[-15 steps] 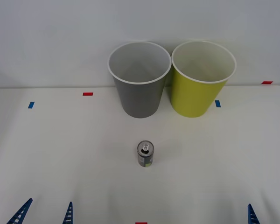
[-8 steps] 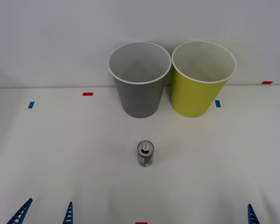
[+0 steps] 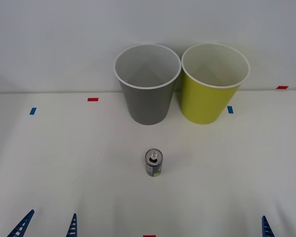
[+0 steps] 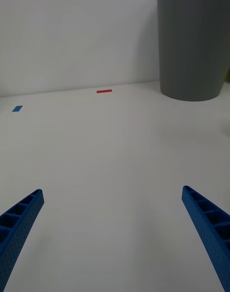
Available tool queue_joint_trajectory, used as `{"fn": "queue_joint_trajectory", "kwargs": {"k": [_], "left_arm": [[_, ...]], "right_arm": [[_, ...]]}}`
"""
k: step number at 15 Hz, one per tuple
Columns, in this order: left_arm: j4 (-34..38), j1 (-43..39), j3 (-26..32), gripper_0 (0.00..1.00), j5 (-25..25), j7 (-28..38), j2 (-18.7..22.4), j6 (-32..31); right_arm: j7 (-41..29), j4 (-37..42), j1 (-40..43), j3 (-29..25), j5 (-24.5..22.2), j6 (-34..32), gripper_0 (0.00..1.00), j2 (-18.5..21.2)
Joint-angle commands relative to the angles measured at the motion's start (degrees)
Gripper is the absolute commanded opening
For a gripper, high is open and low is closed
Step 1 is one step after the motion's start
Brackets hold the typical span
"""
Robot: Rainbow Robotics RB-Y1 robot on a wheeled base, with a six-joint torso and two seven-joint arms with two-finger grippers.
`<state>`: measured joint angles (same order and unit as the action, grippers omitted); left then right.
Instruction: Put cans in the gray bin and PET bottles in the light green bin.
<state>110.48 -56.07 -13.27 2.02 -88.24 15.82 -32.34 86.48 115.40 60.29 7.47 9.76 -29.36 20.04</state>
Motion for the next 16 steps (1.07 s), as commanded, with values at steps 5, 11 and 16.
{"fn": "queue_joint_trajectory", "kwargs": {"k": [5, 11, 16], "left_arm": [[0.0, 0.0, 0.0, 1.00, 0.0, 0.0, 0.0, 0.0], [0.0, 0.0, 0.0, 1.00, 0.0, 0.0, 0.0, 0.0], [0.0, 0.0, 0.0, 1.00, 0.0, 0.0, 0.0, 0.0]], "right_arm": [[0.0, 0.0, 0.0, 0.0, 0.0, 0.0, 0.88, 0.0], [0.0, 0.0, 0.0, 0.0, 0.0, 0.0, 0.88, 0.0], [0.2, -3.0, -2.2, 2.4, -0.6, -2.5, 0.97, -1.6]]}}
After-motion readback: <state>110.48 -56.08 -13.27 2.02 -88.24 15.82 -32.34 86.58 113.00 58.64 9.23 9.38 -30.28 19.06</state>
